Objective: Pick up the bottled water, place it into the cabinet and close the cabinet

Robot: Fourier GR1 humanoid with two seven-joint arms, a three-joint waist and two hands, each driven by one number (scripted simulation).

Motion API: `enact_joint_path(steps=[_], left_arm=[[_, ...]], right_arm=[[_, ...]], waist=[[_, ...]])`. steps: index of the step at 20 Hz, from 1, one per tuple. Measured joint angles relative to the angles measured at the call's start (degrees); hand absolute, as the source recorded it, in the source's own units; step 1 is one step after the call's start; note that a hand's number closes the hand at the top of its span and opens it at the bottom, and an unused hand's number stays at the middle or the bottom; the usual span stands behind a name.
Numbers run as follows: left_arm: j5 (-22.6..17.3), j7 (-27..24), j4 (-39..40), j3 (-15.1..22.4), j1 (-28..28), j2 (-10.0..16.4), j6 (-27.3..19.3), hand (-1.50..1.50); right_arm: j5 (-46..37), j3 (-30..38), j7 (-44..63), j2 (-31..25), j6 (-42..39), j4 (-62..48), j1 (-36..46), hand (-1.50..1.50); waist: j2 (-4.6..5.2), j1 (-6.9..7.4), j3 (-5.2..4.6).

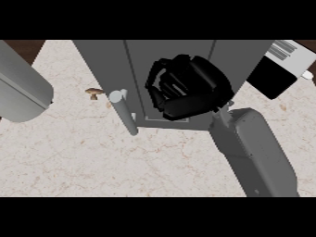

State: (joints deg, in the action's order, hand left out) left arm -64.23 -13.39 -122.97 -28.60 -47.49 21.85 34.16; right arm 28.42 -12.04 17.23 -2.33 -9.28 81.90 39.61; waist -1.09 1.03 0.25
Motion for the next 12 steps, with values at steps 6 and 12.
enact_joint_path(steps=[6,12], left_arm=[[-1.1,2.2,-0.8,-0.4,0.6,-0.5,0.2,-1.50],[-3.4,4.2,-0.6,-0.8,1.6,1.1,0.1,-1.50]], right_arm=[[0.3,0.7,0.4,0.1,-3.1,-3.2,1.9,1.50],[2.2,1.3,0.8,0.0,-5.5,-4.8,3.0,1.50]], waist=[[-0.56,-0.50,0.59],[-0.67,-0.45,1.11]])
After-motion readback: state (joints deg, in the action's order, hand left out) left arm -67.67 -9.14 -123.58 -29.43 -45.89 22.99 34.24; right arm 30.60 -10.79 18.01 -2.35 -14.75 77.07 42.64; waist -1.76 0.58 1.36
